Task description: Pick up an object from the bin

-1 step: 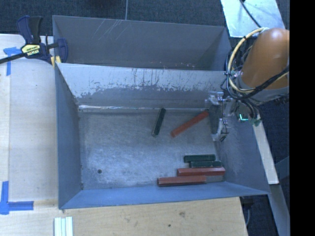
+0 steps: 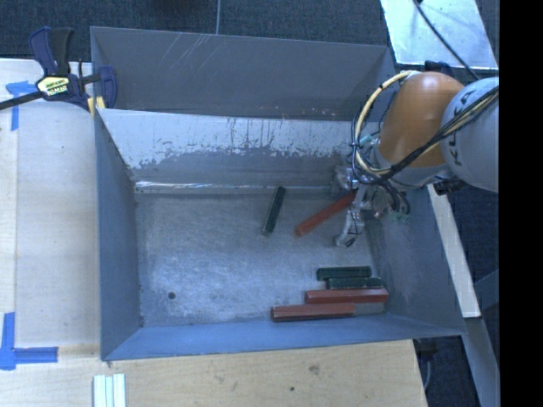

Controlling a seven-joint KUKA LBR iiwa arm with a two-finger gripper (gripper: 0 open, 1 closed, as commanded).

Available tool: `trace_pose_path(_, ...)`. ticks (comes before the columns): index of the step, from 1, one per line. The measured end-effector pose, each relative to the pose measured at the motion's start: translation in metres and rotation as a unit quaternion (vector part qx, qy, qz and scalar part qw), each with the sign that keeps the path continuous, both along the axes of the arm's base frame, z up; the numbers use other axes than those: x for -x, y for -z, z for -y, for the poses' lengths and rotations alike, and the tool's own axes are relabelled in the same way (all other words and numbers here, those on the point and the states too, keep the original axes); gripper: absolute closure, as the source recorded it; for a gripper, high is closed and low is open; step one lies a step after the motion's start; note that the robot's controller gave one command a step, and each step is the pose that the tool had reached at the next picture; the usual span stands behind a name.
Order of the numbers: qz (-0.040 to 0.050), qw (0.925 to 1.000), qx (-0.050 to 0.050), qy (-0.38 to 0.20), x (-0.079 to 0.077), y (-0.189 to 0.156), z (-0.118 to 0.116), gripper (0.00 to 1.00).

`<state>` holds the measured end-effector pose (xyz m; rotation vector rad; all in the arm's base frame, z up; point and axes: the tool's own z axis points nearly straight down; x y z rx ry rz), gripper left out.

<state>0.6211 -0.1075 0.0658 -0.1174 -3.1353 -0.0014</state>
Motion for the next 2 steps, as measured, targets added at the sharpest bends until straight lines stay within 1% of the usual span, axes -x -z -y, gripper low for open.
trace_pose_path(1, 0.0044, 1.0, 0.001, -0.001, -0.003, -0.006, 0.0, 1.0)
trace_pose_path(2, 0.0078, 0.9969, 0.003, -0.078, 0.009, -0.135, 0.032, 1.0)
